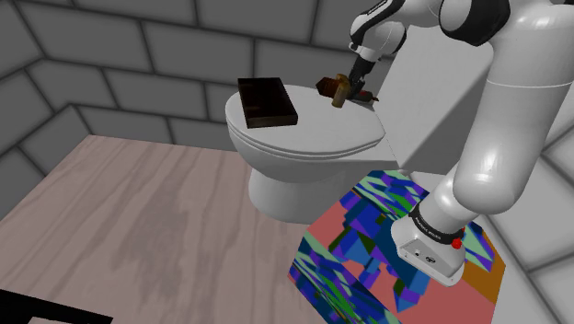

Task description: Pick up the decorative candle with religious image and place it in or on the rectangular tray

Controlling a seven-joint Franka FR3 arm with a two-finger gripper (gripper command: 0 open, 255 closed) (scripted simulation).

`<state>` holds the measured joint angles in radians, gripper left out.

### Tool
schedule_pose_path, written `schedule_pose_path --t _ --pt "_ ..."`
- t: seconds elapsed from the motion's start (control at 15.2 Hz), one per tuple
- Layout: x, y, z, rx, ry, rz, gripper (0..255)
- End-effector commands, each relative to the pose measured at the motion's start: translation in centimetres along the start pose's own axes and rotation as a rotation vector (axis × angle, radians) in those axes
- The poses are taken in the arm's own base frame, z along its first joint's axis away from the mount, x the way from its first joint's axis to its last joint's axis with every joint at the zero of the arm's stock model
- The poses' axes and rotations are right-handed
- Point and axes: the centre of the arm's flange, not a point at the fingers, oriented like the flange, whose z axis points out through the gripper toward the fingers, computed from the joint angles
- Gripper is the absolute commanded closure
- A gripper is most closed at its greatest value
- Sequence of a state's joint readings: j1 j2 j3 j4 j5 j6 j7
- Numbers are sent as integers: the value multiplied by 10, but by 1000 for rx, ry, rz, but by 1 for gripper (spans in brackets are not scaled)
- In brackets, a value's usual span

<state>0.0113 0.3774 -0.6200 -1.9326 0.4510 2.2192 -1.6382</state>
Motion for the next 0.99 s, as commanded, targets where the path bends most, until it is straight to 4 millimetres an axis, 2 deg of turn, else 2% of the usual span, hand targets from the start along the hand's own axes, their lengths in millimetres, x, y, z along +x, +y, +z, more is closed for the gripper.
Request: schedule_pose_path --t 0.0,0.92 --pt "2 0 -9 -1 0 0 255" --pt "12 -1 -82 -1 0 0 255"
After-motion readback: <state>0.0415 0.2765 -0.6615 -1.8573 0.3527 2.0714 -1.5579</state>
